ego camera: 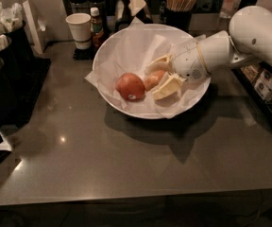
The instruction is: Pick apple from white bowl
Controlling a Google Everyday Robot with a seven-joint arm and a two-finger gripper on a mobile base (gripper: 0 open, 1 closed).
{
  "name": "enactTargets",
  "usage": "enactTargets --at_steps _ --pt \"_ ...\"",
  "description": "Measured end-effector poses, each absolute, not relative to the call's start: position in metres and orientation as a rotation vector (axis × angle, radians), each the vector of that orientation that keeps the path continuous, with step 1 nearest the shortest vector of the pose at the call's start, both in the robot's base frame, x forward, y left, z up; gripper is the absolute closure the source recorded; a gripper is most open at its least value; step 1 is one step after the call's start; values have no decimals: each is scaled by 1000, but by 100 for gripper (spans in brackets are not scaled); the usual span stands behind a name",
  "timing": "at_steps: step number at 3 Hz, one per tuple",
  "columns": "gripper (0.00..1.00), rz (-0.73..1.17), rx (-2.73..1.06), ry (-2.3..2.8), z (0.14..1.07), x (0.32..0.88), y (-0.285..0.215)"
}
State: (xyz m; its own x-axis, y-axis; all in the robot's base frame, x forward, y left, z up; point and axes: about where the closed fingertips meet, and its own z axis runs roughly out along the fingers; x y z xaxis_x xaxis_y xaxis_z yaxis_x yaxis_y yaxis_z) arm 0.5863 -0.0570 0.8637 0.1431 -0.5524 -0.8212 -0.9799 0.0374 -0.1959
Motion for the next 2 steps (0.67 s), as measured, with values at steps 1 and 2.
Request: enactTargets --at_steps 1,2 --pt "100 762 -1595 1332 919 589 -60" --pt "100 772 -1563 1239 968 588 -71"
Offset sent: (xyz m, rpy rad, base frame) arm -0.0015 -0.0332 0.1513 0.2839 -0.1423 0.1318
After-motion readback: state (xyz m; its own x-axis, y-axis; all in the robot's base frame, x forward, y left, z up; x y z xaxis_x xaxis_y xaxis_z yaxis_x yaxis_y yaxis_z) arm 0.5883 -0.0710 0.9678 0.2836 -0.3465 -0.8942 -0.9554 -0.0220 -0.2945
